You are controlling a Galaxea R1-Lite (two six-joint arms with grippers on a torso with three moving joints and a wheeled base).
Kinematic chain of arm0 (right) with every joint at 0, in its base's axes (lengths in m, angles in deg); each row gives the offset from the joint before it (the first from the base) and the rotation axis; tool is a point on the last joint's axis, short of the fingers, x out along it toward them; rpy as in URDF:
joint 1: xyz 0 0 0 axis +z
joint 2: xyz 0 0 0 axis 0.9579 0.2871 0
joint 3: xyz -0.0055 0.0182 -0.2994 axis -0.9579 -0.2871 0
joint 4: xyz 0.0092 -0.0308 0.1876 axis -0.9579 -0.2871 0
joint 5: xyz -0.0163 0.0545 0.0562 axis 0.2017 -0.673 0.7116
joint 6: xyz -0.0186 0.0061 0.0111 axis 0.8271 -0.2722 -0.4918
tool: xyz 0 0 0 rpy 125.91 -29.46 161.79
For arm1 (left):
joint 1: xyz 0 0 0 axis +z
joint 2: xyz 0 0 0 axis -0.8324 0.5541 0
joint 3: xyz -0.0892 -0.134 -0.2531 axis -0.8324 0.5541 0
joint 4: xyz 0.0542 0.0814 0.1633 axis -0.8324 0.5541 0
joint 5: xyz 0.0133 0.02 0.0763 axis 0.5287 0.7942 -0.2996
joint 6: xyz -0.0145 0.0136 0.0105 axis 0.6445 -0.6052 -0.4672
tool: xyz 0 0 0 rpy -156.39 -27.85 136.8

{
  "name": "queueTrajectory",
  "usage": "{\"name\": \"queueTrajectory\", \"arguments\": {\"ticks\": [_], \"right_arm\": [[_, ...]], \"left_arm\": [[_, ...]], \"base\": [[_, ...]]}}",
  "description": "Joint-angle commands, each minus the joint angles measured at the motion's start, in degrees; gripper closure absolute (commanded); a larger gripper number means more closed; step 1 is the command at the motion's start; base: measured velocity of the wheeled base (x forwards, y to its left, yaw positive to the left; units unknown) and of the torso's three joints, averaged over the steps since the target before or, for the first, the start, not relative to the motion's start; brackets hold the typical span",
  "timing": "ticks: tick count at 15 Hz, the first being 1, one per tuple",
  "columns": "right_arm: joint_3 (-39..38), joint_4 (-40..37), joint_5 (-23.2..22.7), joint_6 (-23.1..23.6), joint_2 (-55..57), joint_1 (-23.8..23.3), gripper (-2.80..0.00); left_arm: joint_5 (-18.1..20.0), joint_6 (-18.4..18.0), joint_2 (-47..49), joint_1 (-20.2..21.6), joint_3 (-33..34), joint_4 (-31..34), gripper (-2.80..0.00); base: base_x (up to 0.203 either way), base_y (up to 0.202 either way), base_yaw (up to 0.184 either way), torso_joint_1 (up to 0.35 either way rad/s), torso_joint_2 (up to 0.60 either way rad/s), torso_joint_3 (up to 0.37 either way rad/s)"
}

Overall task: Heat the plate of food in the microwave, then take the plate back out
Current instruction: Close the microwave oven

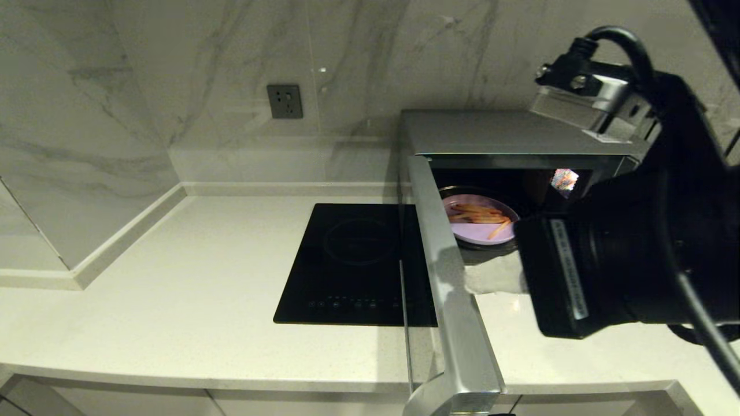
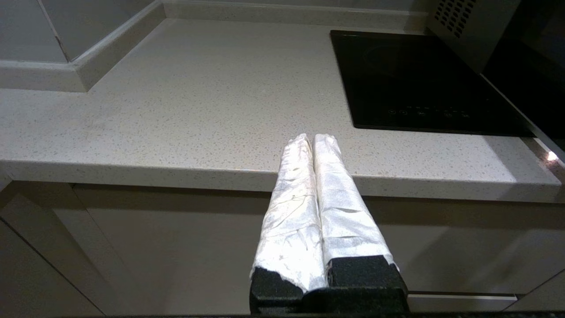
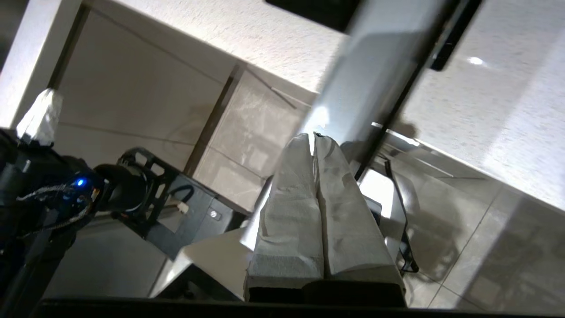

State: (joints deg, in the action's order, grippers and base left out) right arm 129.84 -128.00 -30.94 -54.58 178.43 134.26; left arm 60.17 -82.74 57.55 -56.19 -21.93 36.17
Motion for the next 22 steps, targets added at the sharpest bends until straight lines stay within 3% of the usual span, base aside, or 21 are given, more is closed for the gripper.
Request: {"name": "queueTrajectory", "arguments": {"ticks": [1, 7, 13, 22], "right_arm": [[4.4, -0.3, 0.2, -0.1, 6.4, 2.8, 0.00], [8.9, -0.5, 0.6, -0.3, 13.6, 6.4, 0.00], [5.9, -0.7, 6.3, -2.7, 12.2, 6.1, 0.00], [-5.3, -0.8, 6.4, -4.9, 0.3, -2.4, 0.00]], "left_arm": [[0.0, 0.1, 0.0, 0.0, 0.0, 0.0, 0.00], [0.0, 0.1, 0.0, 0.0, 0.0, 0.0, 0.00], [0.0, 0.1, 0.0, 0.0, 0.0, 0.0, 0.00], [0.0, 0.1, 0.0, 0.0, 0.0, 0.0, 0.00]], "base": [[0.000, 0.000, 0.000, 0.000, 0.00, 0.000], [0.000, 0.000, 0.000, 0.000, 0.00, 0.000], [0.000, 0.000, 0.000, 0.000, 0.00, 0.000], [0.000, 0.000, 0.000, 0.000, 0.00, 0.000]]}}
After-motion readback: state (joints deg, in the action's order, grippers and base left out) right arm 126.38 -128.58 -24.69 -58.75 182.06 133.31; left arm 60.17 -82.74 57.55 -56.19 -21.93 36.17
